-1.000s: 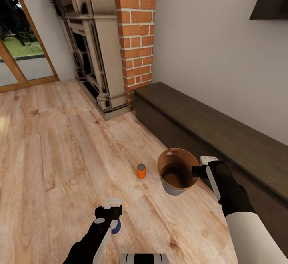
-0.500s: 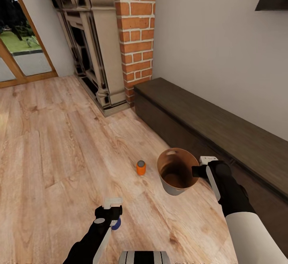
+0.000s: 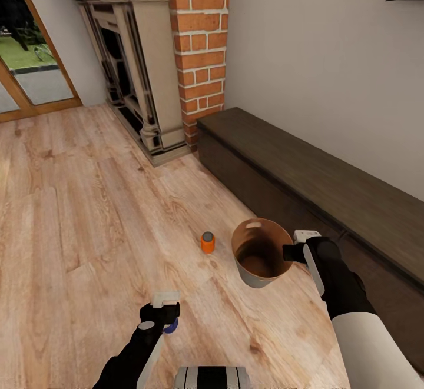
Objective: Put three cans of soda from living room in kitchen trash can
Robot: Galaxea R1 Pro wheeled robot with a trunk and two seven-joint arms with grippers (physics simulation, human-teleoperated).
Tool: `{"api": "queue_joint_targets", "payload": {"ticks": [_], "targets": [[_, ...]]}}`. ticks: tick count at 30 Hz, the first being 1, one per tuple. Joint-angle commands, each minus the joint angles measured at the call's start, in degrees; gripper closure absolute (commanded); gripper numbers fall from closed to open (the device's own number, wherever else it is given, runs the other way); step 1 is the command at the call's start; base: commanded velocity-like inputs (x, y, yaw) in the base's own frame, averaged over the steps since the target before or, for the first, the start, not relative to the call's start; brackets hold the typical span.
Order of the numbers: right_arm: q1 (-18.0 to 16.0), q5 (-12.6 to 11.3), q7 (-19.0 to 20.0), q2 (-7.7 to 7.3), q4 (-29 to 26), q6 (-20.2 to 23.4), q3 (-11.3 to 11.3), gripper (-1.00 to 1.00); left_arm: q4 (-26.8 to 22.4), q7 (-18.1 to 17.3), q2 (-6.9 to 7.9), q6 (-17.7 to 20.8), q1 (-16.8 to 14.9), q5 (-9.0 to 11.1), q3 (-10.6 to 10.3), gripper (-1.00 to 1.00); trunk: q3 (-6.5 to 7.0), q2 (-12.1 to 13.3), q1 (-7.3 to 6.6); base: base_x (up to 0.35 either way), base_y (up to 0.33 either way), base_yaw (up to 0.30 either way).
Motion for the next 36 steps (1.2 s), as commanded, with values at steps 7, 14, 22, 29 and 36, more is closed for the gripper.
{"api": "queue_joint_targets", "payload": {"ticks": [7, 14, 22, 29, 36], "targets": [[0.0, -1.0, 0.2, 0.01, 0.0, 0.0, 0.0, 1.0, 0.0, 0.0, 0.0, 0.0, 0.0, 0.0, 0.0, -1.0, -0.57, 0.0, 0.04, 0.0, 0.0, 0.0], [0.0, -1.0, 0.2, 0.01, 0.0, 0.0, 0.0, 1.0, 0.0, 0.0, 0.0, 0.0, 0.0, 0.0, 0.0, -1.0, -1.78, -0.1, 0.12, 0.0, 0.0, 0.0], [0.0, -1.0, 0.2, 0.01, 0.0, 0.0, 0.0, 1.0, 0.0, 0.0, 0.0, 0.0, 0.0, 0.0, 0.0, -1.0, -2.4, -0.1, 0.14, 0.0, 0.0, 0.0], [0.0, -1.0, 0.2, 0.01, 0.0, 0.0, 0.0, 1.0, 0.0, 0.0, 0.0, 0.0, 0.0, 0.0, 0.1, -1.0, -3.6, -0.2, 0.27, 0.0, 0.0, 0.0], [0.0, -1.0, 0.2, 0.01, 0.0, 0.0, 0.0, 1.0, 0.0, 0.0, 0.0, 0.0, 0.0, 0.0, 0.1, -1.0, -4.49, -0.2, 0.32, 0.0, 0.0, 0.0]]}}
